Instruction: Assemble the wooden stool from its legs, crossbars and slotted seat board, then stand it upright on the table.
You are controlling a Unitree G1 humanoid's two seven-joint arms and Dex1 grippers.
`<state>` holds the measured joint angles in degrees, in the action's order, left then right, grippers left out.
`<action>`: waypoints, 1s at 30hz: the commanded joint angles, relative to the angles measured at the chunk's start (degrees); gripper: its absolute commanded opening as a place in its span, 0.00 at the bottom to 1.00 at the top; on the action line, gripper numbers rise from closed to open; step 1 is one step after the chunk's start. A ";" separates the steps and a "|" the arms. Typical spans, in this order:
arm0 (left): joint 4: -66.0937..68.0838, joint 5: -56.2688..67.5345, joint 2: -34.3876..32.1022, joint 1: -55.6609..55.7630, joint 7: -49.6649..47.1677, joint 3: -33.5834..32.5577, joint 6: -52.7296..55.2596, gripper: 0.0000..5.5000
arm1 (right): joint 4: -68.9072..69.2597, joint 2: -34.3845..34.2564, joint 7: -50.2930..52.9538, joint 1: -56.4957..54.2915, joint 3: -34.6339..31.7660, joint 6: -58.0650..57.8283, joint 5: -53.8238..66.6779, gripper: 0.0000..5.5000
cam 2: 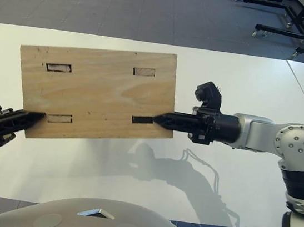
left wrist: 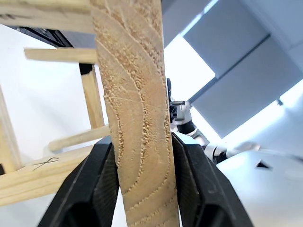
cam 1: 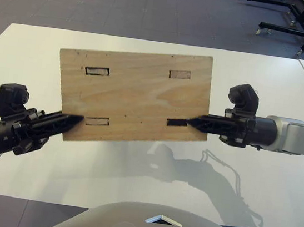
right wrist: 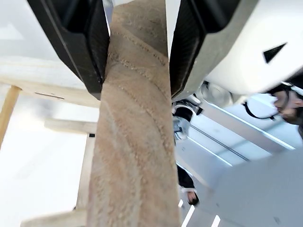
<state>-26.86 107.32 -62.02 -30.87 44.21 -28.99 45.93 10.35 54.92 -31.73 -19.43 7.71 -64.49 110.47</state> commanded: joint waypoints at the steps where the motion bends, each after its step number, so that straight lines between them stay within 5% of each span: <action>1: -9.78 5.67 -3.41 0.03 0.75 2.46 2.83 0.28 | -1.86 -2.87 -3.02 -7.08 4.65 -8.31 2.53 0.27; 4: -10.71 5.67 -1.73 -3.55 0.35 2.92 1.35 0.28 | -8.49 2.58 -12.07 -13.24 9.71 -16.14 2.53 0.25; 11: -19.94 5.68 3.82 -17.53 -0.95 3.80 -11.80 0.28 | -14.63 22.20 -34.82 -36.68 39.29 -27.99 2.53 0.24; 16: -24.36 5.68 8.57 -12.59 -15.00 10.08 -25.10 0.28 | -14.11 25.28 -38.25 -43.84 52.09 -27.97 2.53 0.24; 20: -25.58 5.68 7.20 -11.09 -17.49 11.81 -26.36 0.28 | -13.03 25.17 -37.00 -42.32 51.45 -24.83 2.53 0.24; 22: -25.67 5.68 6.71 -9.80 -18.51 12.44 -26.84 0.42 | -10.53 25.49 -36.01 -40.66 50.13 -22.11 2.53 0.25; 30: -25.09 5.68 5.10 -5.60 -21.79 14.00 -28.60 0.65 | -4.21 26.17 -31.15 -31.46 43.05 -14.53 2.53 0.52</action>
<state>-51.59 113.15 -55.86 -37.74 22.18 -14.11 17.11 4.21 81.03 -65.36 -53.50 54.06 -81.52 112.53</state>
